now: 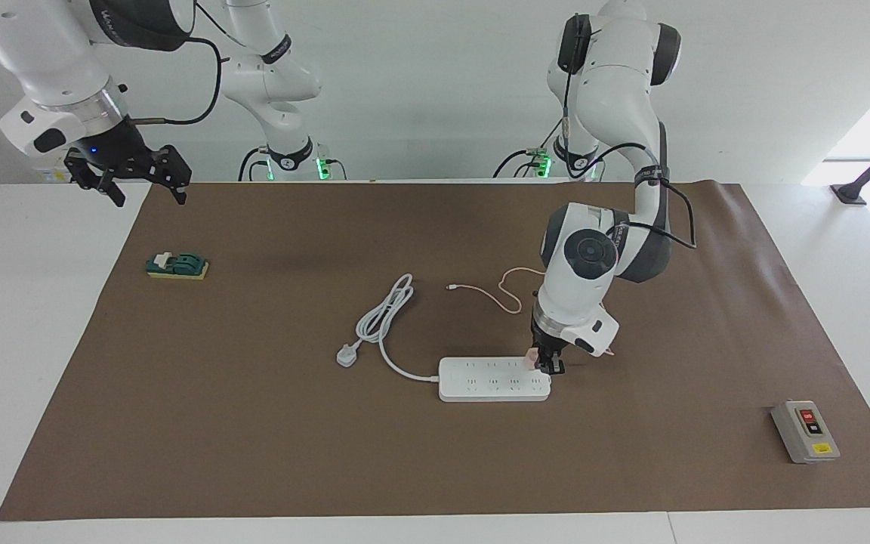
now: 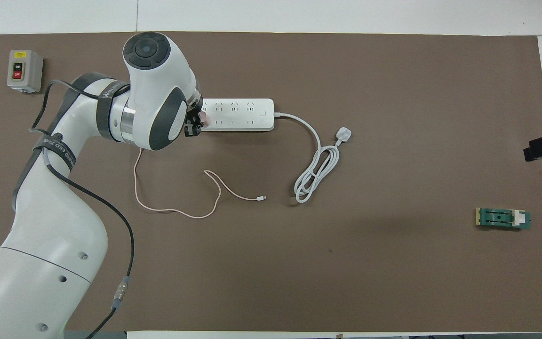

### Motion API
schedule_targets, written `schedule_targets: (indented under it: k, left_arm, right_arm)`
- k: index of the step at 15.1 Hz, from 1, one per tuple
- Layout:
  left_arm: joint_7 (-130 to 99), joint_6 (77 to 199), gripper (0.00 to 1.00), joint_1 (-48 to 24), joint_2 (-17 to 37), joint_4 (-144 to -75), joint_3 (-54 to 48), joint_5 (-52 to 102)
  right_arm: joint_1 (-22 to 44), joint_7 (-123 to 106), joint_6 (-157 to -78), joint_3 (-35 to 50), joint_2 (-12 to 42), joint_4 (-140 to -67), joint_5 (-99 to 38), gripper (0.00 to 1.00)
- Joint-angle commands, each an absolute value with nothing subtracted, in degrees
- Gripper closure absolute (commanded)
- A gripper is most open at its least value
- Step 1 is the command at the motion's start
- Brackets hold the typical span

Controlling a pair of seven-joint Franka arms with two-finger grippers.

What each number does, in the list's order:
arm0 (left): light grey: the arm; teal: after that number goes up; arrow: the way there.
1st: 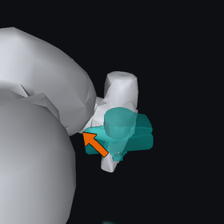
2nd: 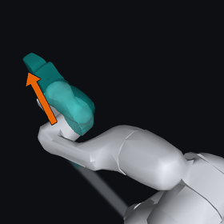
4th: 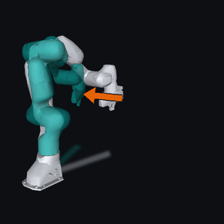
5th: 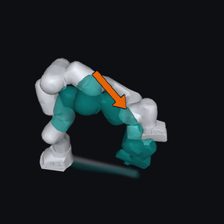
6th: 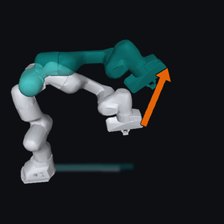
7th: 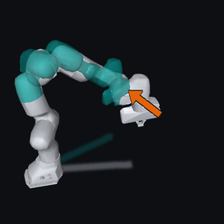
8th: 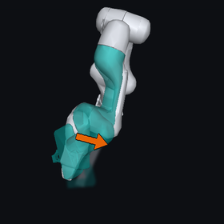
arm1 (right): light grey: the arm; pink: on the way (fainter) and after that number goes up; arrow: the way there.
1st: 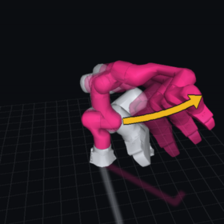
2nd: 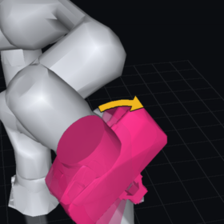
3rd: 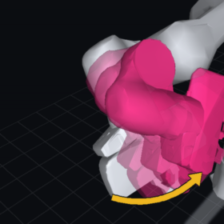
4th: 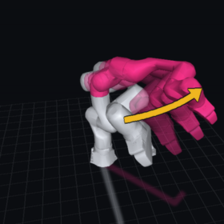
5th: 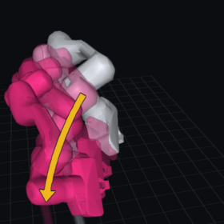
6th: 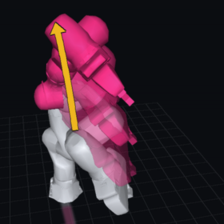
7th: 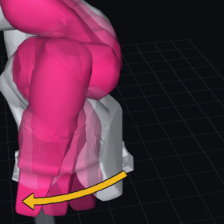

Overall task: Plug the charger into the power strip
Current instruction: 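Push the charger into the power strip socket with the left gripper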

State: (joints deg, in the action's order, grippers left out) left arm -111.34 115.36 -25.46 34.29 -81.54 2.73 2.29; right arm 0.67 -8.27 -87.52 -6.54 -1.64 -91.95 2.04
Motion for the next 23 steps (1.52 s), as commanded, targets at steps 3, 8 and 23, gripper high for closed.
schedule_targets:
  k: [3,8,23]
  left_arm:
    - [-112.0,115.8,1.00,-27.6,35.5,-82.9,3.6,1.2]
    - [-112.1,116.3,1.00,-28.4,35.9,-82.9,3.8,1.1]
    - [-111.5,118.8,1.00,-28.3,37.0,-83.5,3.5,0.0]
  right_arm:
    - [-0.1,-7.4,-86.7,-5.9,-2.1,-92.0,1.0,0.00]
    - [-0.1,-7.4,-86.7,-6.0,-2.1,-92.0,1.0,0.00]
    - [-0.1,-7.4,-86.6,-6.0,-2.1,-92.0,1.0,0.00]
